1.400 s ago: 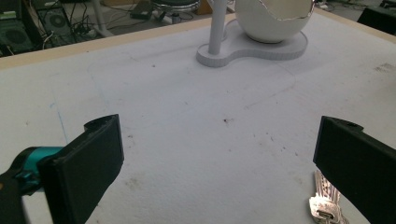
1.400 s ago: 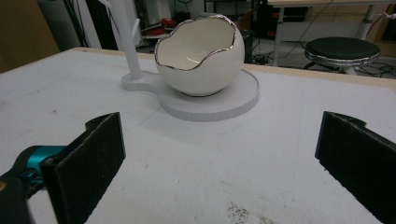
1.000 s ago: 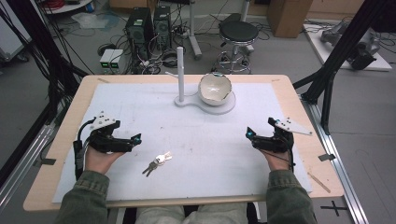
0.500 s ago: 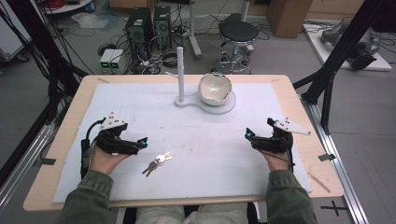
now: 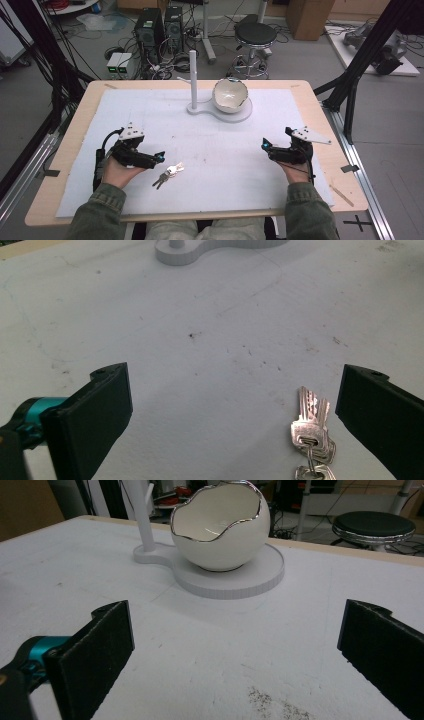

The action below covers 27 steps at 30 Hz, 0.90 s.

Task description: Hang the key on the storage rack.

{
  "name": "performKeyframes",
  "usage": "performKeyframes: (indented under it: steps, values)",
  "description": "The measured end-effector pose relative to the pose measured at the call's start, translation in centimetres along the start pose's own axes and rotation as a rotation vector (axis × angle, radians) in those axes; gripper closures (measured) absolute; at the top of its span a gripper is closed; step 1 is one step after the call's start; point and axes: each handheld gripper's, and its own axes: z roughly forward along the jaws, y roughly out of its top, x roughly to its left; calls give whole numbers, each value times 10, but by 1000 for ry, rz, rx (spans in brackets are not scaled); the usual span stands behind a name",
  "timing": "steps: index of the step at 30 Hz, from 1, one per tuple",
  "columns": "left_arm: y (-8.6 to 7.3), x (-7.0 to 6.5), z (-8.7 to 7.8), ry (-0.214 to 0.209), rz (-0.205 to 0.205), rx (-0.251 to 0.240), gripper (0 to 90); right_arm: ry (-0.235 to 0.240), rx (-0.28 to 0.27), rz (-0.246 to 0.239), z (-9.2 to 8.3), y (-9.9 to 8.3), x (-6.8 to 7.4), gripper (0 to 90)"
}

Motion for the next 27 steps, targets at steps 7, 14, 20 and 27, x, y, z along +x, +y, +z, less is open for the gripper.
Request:
performKeyframes:
  steps: [7,14,20,27]
  values:
    - [2,-10,12,-25,30,64,22,1,3,-1,0,0,0,6]
    - [3,-15,23,-47,43,111,21,3,13,-5,1,0,0,5]
    - [2,-20,30,-56,70,179,22,4,16,-4,1,0,1,5]
    - [5,-28,38,-60,91,243,22,3,19,-13,1,-1,1,5]
